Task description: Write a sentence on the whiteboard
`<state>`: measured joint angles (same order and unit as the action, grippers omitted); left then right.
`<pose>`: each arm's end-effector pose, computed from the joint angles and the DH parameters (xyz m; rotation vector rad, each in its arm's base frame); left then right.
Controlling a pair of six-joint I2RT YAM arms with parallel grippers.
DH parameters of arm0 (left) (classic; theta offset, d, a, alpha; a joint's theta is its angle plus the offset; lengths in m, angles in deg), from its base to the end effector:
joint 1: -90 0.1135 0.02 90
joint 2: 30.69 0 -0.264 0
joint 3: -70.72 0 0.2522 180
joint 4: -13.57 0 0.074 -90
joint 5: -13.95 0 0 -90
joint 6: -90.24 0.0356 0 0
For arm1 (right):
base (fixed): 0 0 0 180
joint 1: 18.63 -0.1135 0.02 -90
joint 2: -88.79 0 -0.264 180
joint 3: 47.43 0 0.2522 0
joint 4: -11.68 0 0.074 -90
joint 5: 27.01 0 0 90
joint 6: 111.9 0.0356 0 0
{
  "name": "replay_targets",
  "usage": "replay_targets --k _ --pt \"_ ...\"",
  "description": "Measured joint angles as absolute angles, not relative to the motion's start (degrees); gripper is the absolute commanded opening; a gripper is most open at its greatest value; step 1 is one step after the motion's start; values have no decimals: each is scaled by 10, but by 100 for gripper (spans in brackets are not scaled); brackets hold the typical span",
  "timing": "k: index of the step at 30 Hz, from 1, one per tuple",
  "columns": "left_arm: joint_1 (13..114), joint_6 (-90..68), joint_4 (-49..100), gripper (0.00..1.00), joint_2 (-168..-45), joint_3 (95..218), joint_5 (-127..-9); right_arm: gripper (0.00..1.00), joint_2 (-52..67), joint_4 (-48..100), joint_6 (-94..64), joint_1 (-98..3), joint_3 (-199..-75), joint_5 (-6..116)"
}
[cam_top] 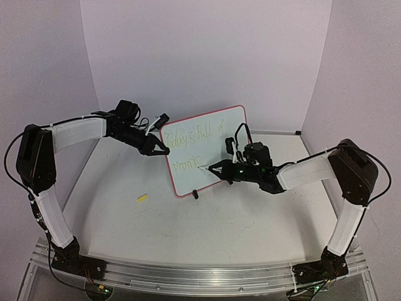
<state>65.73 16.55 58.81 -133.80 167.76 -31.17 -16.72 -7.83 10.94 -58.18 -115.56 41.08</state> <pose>0.3477 -0.1843 0.2665 1.1286 2.0752 -1.0201 0.2945 0.2604 0.1819 -0.4046 2.0104 1.1905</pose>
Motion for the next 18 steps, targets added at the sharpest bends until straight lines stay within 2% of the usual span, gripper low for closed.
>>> replay_targets --k 18 --pt "657 166 588 0 -1338 1678 -312 0 -110 -114 122 -577 -1119 441"
